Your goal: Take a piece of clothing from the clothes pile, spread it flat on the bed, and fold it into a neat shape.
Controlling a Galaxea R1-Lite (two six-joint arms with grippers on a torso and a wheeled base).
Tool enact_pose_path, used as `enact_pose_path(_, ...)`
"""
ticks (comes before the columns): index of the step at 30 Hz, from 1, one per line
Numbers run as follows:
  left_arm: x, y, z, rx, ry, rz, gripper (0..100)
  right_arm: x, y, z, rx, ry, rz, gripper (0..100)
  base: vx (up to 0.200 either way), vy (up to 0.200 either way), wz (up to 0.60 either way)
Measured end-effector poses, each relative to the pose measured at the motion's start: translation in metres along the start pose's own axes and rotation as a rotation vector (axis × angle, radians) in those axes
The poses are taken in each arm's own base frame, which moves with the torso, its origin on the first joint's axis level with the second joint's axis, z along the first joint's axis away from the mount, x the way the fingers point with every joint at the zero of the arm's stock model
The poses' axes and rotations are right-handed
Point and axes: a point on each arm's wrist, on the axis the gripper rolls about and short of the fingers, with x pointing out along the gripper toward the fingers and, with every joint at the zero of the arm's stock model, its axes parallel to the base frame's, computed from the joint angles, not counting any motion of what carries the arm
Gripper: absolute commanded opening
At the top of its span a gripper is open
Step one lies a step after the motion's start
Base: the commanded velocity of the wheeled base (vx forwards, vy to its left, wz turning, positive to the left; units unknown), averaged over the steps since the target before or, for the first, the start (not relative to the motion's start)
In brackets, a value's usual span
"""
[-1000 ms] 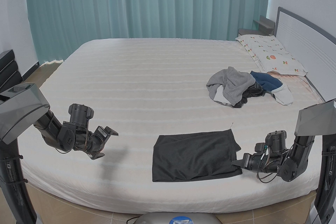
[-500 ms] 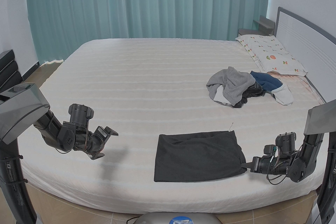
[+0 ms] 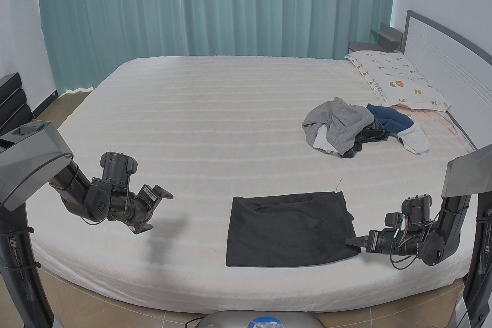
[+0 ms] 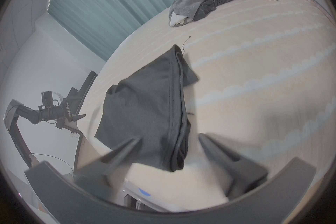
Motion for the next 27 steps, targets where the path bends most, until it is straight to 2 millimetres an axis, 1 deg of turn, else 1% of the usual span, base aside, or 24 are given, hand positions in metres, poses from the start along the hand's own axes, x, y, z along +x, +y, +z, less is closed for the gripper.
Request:
enact_pose_path(5,0.000,0.000,0.000,0.001,0.000,-0.001,100,0.011,0.000,0.027,0.020,-0.080,0.015,100,0.000,0.000,0.00)
enact_pose_path(9,0.000,0.000,0.000,0.001,-0.001,0.000,100,0.022,0.000,0.045,0.039,-0.107,0.016,100,0.000,0.000,0.00)
enact_pose_path(12,0.000,0.000,0.000,0.000,-0.004,0.002,100,0.035,0.001,0.065,0.053,-0.132,0.013,100,0.000,0.000,0.00)
enact_pose_path(16,0.000,0.000,0.000,-0.001,-0.008,0.004,100,0.052,0.002,0.086,0.083,-0.159,0.019,100,0.000,0.000,0.00)
enact_pose_path(19,0.000,0.000,0.000,-0.001,-0.010,0.005,100,0.067,0.002,0.098,0.105,-0.165,0.022,100,0.000,0.000,0.00)
enact_pose_path(23,0.001,0.000,0.000,-0.001,-0.011,0.005,100,0.087,0.001,0.100,0.125,-0.147,0.017,100,0.000,0.000,0.00)
enact_pose_path(24,0.000,0.000,0.000,-0.001,-0.012,0.005,100,0.091,0.000,0.099,0.127,-0.143,0.012,0,0.000,0.000,0.00)
enact_pose_path(27,0.001,0.000,0.000,-0.001,-0.012,0.005,100,0.102,-0.003,0.096,0.128,-0.147,-0.014,0,0.000,0.000,0.00)
